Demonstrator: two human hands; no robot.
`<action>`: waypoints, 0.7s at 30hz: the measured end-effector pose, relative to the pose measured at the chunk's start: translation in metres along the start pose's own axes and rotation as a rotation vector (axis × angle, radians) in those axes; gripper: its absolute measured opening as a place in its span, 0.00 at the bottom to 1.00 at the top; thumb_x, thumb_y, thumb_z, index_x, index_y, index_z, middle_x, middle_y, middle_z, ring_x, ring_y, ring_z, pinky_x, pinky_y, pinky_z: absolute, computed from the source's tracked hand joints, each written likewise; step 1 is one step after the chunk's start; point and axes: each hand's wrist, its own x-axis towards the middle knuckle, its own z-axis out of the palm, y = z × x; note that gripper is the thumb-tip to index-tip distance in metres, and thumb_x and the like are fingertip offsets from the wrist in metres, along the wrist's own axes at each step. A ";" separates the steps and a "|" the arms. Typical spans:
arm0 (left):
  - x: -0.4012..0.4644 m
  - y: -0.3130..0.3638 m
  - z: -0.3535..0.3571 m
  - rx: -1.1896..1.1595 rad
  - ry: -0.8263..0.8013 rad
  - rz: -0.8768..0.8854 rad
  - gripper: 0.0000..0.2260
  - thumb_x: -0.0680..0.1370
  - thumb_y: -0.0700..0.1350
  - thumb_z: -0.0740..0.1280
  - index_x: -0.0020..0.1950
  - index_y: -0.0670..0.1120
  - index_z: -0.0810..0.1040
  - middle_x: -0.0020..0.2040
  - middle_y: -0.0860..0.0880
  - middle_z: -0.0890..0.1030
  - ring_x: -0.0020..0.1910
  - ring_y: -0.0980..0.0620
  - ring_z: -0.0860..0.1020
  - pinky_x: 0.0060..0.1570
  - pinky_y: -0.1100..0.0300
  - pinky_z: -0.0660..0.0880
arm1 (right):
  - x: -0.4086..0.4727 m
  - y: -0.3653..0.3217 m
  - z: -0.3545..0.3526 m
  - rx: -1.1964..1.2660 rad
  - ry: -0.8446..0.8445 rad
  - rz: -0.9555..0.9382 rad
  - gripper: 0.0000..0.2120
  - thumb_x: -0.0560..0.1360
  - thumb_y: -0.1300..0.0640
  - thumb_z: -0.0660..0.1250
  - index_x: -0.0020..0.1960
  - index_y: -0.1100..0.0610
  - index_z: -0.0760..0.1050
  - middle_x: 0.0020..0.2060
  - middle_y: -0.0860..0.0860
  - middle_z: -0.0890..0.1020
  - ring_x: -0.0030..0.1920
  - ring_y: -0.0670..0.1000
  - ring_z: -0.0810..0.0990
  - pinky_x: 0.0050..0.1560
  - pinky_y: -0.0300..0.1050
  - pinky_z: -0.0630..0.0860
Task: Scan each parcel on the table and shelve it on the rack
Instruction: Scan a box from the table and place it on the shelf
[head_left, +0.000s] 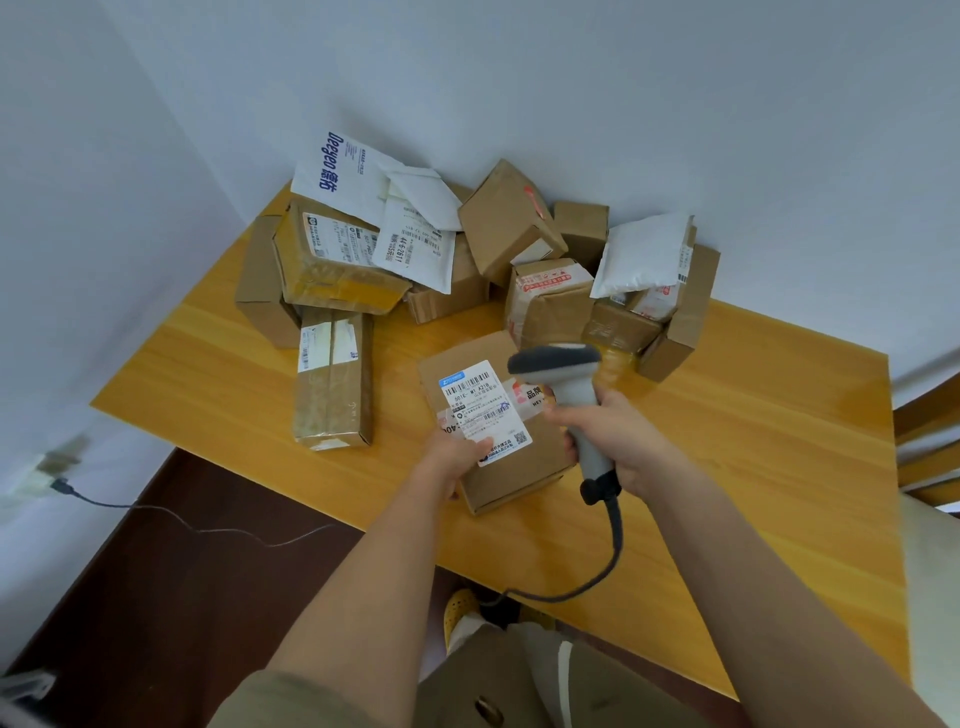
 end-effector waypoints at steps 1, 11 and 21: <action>-0.001 -0.001 -0.001 -0.007 -0.002 0.027 0.19 0.79 0.43 0.70 0.68 0.44 0.70 0.68 0.47 0.74 0.67 0.42 0.72 0.57 0.52 0.71 | 0.010 0.011 0.003 0.001 0.005 0.051 0.14 0.76 0.60 0.70 0.60 0.55 0.74 0.38 0.52 0.78 0.31 0.46 0.74 0.33 0.41 0.74; -0.015 -0.049 -0.008 -0.273 -0.115 0.112 0.34 0.77 0.49 0.72 0.77 0.56 0.57 0.65 0.55 0.77 0.55 0.56 0.77 0.53 0.58 0.74 | 0.024 0.059 0.012 0.033 0.006 0.151 0.14 0.77 0.61 0.69 0.60 0.52 0.71 0.42 0.53 0.78 0.33 0.47 0.74 0.33 0.39 0.73; -0.101 -0.092 -0.010 -0.605 0.127 0.414 0.37 0.69 0.50 0.79 0.71 0.67 0.65 0.63 0.49 0.79 0.57 0.46 0.81 0.52 0.50 0.80 | -0.029 0.045 0.017 0.019 -0.079 -0.076 0.08 0.78 0.65 0.65 0.54 0.55 0.71 0.38 0.53 0.77 0.31 0.47 0.72 0.31 0.41 0.72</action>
